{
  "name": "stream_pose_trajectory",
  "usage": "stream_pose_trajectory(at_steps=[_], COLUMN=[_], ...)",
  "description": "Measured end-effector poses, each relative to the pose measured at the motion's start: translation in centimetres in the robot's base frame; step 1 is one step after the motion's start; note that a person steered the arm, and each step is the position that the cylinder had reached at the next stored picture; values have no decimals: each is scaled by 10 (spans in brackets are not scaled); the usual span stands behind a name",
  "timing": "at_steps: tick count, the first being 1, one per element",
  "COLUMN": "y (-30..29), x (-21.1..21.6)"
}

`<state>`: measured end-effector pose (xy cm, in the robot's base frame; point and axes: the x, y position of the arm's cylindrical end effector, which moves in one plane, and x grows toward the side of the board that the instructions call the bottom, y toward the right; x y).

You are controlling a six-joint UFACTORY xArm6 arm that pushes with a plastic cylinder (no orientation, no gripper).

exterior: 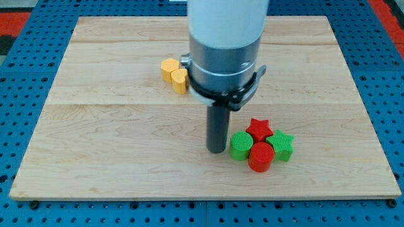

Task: Tap the bottom right side of the green star

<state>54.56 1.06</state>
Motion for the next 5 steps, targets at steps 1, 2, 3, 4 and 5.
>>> stream_pose_trajectory(at_steps=[1,2,3,4,5], y=[-15,16,56,71,111], x=[30,52,44,54,43])
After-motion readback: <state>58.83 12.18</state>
